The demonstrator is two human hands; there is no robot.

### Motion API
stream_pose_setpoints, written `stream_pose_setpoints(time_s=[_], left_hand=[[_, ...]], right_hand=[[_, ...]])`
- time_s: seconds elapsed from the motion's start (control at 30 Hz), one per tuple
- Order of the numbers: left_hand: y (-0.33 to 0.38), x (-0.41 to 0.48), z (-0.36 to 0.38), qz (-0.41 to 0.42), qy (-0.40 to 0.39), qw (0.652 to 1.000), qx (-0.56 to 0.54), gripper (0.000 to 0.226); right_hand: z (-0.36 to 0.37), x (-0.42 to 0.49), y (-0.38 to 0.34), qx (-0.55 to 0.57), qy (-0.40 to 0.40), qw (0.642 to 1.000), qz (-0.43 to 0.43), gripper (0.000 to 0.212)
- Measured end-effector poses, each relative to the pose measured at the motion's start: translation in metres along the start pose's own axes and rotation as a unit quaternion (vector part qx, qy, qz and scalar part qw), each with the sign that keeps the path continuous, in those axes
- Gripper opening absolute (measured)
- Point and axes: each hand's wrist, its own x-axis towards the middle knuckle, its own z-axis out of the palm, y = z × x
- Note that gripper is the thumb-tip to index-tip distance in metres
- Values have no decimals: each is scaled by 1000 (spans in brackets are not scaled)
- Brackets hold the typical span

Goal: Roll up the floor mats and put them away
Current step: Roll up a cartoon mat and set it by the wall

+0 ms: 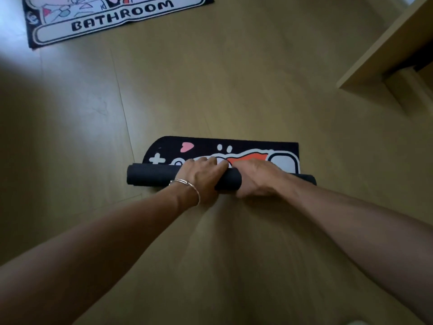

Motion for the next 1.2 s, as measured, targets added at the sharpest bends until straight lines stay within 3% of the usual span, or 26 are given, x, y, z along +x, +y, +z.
stream_pose_setpoints(time_s=[0.2,0.33,0.4,0.5,0.57,0.63,0.7,0.8,0.9,0.97,1.1,1.2], left_hand=[[-6,5,-7,-57,-30,994,-86,46],[-4,3,3,-15,26,999,16,69],[-2,4,6,-2,27,998,60,70],[-1,4,3,-14,17,1000,0,46],[-4,6,0,-46,-24,997,-60,47],[-6,5,1,-62,-41,994,-82,54],[-7,2,5,-33,-11,999,-39,64],[-6,2,9,-1,10,1000,17,74],[-12,3,7,-33,-8,999,-25,55],[-18,2,5,-49,-23,996,-64,54],[-19,-5,4,2,7,1000,-26,66],[-17,-6,7,28,-5,1000,12,62]], right_hand=[[13,1,-3,-153,160,974,-47,50],[1,1,0,-74,81,994,-8,49],[-2,-2,1,-34,56,998,-7,50],[7,-3,3,-94,115,988,-44,60],[15,-3,1,-157,161,973,-57,70],[17,-1,-1,-194,179,964,-47,66],[12,-1,-1,-161,155,974,-31,59],[1,-4,1,-28,54,998,-12,53],[9,-4,-3,-75,103,991,-37,64],[14,0,-7,-139,141,979,-43,73],[7,3,-7,-79,59,995,-7,59],[5,1,-5,-21,-10,1000,8,55]])
